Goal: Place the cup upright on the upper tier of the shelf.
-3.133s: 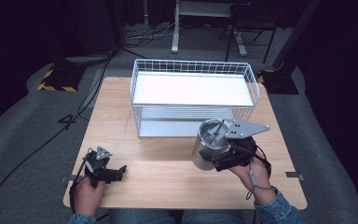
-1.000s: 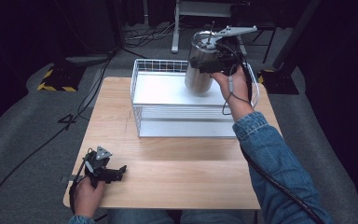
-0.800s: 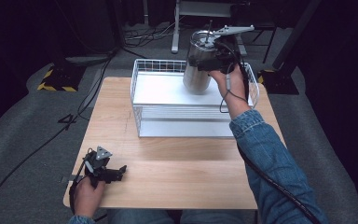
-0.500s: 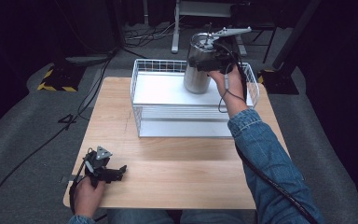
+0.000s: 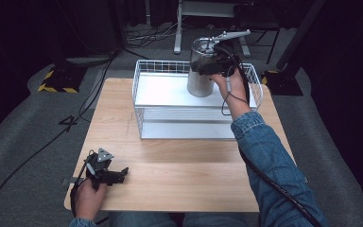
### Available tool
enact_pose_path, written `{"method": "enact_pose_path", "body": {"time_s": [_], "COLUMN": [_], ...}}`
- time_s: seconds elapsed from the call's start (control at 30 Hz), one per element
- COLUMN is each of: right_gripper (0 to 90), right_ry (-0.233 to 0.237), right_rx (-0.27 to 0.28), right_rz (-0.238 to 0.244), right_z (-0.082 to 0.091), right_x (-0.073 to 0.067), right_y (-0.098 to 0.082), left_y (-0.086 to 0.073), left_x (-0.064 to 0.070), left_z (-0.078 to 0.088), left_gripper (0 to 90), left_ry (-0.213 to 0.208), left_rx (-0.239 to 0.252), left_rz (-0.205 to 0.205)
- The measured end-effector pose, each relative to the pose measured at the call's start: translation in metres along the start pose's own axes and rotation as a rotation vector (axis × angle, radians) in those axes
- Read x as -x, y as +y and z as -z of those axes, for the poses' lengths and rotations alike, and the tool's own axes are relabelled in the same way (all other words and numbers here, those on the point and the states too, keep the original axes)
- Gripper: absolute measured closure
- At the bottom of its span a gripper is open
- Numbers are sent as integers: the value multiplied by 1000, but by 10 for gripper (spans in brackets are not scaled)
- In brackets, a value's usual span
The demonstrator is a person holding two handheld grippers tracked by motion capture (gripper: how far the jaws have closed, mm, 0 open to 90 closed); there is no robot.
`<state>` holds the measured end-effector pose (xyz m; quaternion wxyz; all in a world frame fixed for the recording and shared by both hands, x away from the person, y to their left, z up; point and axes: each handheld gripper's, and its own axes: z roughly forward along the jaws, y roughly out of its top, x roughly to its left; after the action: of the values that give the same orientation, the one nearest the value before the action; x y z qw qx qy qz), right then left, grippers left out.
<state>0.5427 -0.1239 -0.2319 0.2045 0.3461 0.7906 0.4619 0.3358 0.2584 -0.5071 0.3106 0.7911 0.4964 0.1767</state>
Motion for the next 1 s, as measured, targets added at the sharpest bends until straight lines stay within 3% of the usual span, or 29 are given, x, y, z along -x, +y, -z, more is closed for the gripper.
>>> {"method": "enact_pose_path", "body": {"time_s": [0.67,1.0], "right_gripper": [0,0], "right_ry": [14,5], "right_rx": [19,28], "right_rz": [5,8], "right_z": [-2,5], "right_x": [4,3], "right_y": [-2,-6], "left_y": [0,0], "left_x": [0,0], "left_z": [0,0], "left_gripper": [0,0], "left_ry": [1,1], "left_rx": [1,1], "left_rz": [3,4]}}
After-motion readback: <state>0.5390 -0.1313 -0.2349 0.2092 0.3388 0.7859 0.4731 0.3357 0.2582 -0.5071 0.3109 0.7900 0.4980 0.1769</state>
